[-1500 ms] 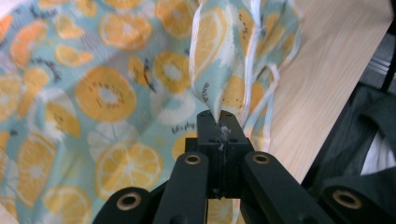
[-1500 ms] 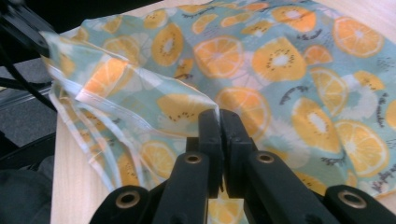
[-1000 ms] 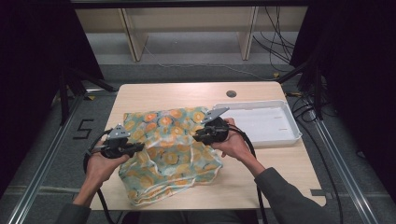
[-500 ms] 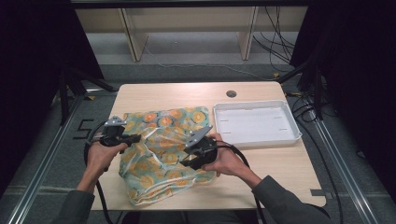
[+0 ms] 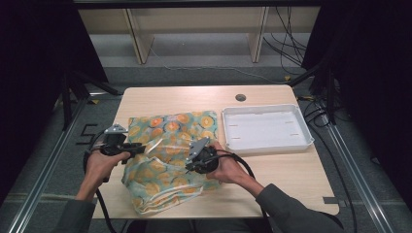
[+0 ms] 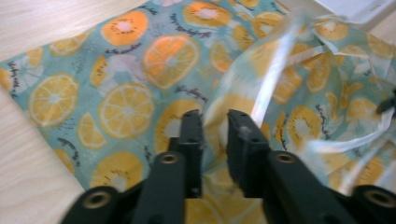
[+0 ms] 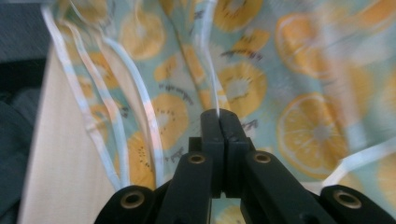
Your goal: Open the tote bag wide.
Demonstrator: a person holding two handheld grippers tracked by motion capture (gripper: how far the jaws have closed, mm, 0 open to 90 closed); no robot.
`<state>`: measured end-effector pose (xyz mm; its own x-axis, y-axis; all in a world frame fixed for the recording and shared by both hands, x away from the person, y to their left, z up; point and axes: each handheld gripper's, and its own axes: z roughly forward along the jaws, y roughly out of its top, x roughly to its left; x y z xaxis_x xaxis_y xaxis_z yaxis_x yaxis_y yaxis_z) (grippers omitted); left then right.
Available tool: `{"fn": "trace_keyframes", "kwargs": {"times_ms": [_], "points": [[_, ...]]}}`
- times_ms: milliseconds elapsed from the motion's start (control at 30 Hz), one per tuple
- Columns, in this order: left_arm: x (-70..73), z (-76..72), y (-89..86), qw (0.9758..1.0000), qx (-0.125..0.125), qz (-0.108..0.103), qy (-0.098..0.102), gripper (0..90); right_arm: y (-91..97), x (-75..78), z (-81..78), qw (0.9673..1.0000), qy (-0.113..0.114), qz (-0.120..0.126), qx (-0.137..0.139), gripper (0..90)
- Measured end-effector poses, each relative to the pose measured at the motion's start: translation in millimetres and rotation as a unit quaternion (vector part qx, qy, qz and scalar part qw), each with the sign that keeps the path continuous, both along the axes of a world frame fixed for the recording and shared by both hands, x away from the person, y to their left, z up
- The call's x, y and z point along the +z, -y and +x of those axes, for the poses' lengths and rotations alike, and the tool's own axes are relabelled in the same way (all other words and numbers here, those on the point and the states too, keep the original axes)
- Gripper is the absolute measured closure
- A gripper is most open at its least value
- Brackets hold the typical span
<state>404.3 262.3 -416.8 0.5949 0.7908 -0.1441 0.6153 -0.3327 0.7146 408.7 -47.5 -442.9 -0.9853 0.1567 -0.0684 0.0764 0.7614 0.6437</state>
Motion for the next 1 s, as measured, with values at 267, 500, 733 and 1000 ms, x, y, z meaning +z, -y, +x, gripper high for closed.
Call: {"fn": "trace_keyframes", "kwargs": {"times_ms": [267,500,733,1000], "points": [[56.0,-61.4,15.9,0.9961,-0.055,0.040,0.057,36.4,10.2,19.7,8.3,0.9979,-0.030,0.054,-0.017,90.0],[12.3,-64.6,38.2,0.9864,-0.089,0.135,0.028,46.3,14.3,41.8,13.5,0.9962,-0.021,0.084,-0.014,90.0],[23.7,-36.0,27.4,0.9886,-0.106,0.098,0.042,88.1,14.9,60.6,26.6,0.9949,-0.010,0.098,-0.021,90.0],[15.3,17.2,12.6,0.9959,-0.082,0.039,0.007,86.9,7.8,50.3,59.8,0.9926,-0.002,0.100,-0.070,90.0]]}}
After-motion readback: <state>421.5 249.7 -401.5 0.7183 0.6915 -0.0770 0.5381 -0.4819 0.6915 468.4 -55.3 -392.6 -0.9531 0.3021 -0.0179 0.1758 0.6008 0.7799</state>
